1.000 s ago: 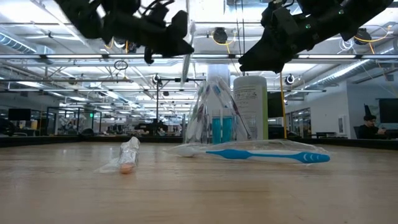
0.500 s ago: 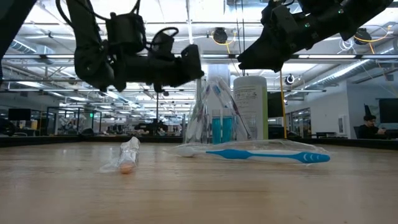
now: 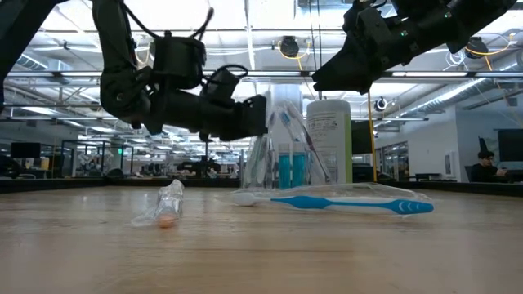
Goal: Pick & Place toothbrushing station
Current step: Put the green toothbrush into the transparent organizer
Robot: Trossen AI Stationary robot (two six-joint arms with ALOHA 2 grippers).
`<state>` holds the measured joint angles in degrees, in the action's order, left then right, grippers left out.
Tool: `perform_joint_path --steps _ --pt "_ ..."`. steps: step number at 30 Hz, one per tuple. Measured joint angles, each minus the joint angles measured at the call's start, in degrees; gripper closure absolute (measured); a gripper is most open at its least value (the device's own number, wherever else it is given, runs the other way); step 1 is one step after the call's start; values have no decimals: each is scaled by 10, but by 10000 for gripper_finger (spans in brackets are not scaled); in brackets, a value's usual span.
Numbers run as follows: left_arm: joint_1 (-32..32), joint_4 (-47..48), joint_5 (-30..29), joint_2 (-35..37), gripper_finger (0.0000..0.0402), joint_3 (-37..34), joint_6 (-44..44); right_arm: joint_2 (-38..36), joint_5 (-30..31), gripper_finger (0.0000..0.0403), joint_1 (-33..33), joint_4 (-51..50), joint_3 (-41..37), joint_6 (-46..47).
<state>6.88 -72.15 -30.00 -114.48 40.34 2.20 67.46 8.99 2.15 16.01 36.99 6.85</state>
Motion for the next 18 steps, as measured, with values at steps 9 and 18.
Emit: perform_joint_path --steps 9,18 --pt "-14 60 -1 0 380 0 21 0 0 216 0 0 0 0" --pt "-12 65 -1 0 337 0 26 0 0 216 0 0 0 0"
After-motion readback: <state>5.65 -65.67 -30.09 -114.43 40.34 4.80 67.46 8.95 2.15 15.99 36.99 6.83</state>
